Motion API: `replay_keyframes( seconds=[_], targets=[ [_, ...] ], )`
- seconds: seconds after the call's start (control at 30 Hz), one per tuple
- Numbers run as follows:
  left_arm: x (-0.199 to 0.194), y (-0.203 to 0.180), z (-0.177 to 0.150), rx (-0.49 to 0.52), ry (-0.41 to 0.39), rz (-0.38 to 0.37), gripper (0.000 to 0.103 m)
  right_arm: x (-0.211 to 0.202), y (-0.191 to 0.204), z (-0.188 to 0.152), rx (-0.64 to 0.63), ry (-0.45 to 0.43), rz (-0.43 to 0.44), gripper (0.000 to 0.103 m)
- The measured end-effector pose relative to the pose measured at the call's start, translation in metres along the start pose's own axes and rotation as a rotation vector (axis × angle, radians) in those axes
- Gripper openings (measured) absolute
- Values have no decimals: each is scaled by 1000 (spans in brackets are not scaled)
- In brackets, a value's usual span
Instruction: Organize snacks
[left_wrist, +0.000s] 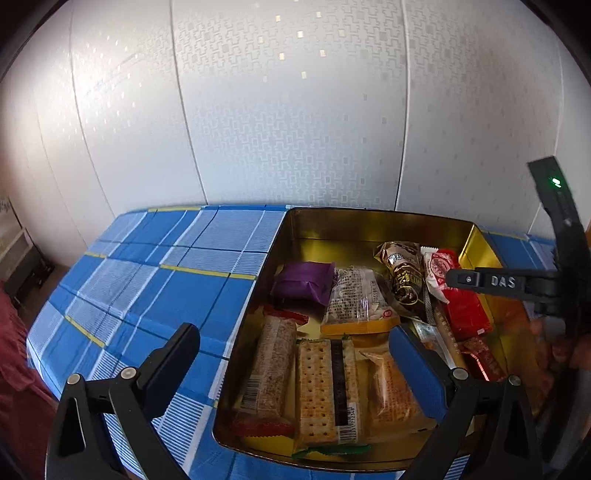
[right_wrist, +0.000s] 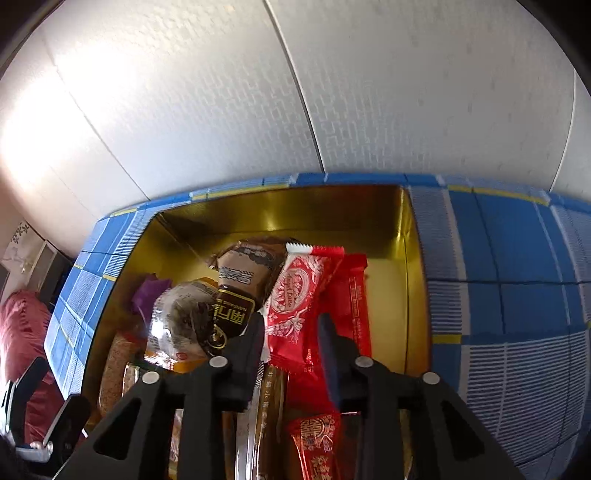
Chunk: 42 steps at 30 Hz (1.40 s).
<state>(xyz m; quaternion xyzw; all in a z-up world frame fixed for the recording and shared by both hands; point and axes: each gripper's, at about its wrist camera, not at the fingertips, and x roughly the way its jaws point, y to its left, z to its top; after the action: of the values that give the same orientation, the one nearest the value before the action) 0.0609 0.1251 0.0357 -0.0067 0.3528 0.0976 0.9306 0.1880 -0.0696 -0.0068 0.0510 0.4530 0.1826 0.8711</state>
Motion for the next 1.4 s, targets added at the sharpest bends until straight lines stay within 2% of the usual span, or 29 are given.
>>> replay_keyframes(
  seconds=[0.13,0.33,0.53,0.73,0.9,1.4],
  targets=[
    [-2,0,1,-7,-10,19,103,-14,13,-9,-61,-58,-16,41],
    [-5,-4,-1,-9,-5,32,103,-34,25,-29,-80,-119,-35,54],
    [-14,-4,-10,3,-19,47,103,-69,28,-55,-68,-194,-72,56],
    [-29,-1,-17,-7,-49,37,103,-83,36,-84,-83,-203,-110,57],
    [-35,-3,-20,-6,-69,70,103,-90,37,-89,-94,-223,-129,57],
    [-33,-5,-21,-2,-54,57,103,-89,41,-87,-116,-233,-130,57]
  ],
)
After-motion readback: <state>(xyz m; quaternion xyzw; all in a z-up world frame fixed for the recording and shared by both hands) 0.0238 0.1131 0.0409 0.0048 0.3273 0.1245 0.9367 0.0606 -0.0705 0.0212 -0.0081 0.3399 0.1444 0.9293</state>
